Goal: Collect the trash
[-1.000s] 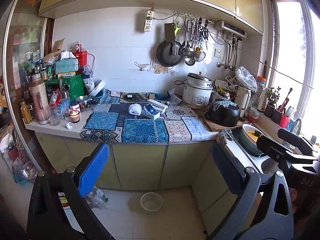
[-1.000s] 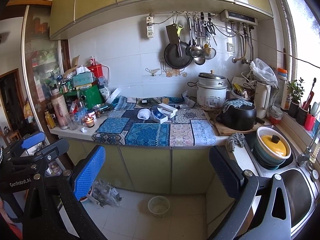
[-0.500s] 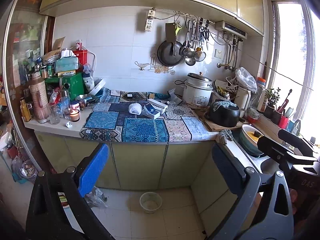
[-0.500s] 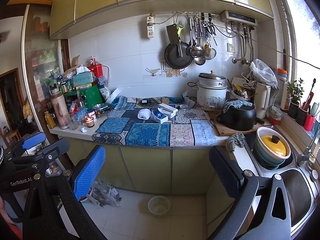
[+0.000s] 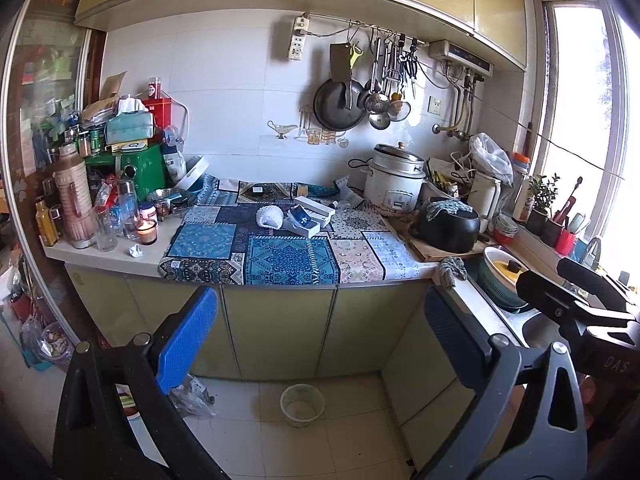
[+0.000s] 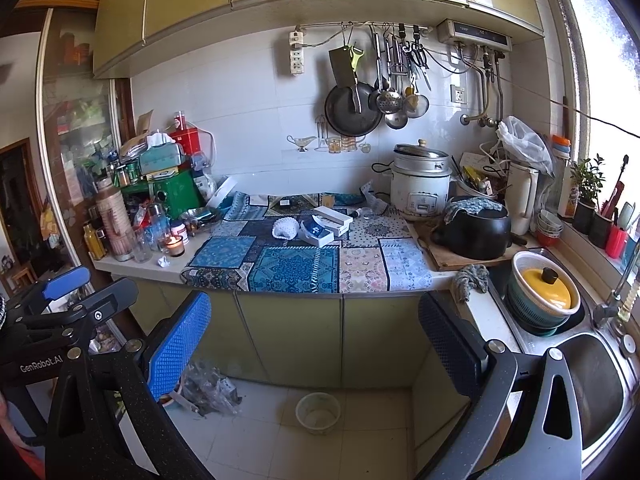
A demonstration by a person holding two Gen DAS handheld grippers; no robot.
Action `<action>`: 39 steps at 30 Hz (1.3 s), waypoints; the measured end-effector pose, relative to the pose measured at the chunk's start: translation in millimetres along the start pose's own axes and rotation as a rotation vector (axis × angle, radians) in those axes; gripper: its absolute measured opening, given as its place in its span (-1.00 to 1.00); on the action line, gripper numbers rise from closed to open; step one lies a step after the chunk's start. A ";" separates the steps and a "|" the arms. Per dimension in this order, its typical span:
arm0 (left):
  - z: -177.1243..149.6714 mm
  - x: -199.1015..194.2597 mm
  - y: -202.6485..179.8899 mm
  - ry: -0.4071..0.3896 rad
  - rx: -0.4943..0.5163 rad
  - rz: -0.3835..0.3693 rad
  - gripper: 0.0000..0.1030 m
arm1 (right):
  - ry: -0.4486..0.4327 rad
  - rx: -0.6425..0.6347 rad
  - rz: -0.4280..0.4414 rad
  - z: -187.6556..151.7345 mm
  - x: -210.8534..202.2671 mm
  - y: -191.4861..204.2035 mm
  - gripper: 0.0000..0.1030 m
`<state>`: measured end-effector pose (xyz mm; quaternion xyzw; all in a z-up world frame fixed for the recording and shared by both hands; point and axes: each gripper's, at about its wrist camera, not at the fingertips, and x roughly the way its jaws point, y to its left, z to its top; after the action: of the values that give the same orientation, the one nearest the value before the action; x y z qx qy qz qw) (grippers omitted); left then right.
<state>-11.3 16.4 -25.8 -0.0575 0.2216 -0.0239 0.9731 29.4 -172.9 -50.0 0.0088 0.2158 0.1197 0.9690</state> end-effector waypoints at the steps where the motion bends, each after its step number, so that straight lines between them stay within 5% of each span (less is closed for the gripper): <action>1: 3.6 1.7 5.7 0.003 -0.001 -0.004 1.00 | 0.002 0.000 -0.003 0.4 1.5 0.9 1.00; 19: 29.0 63.8 41.8 0.006 0.039 0.053 1.00 | 0.014 0.035 -0.069 16.9 62.5 2.9 1.00; 30: 57.8 194.1 68.0 0.056 -0.005 0.122 1.00 | -0.009 0.045 -0.110 49.7 142.7 -33.2 1.00; 39: 102.2 316.4 76.7 0.143 -0.102 0.180 0.96 | 0.043 -0.021 -0.039 84.3 238.1 -77.6 1.00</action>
<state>319.7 80.1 -79.3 -0.0849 0.2956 0.0706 0.9489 291.5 -189.3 -78.0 -0.0082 0.2357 0.1033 0.9663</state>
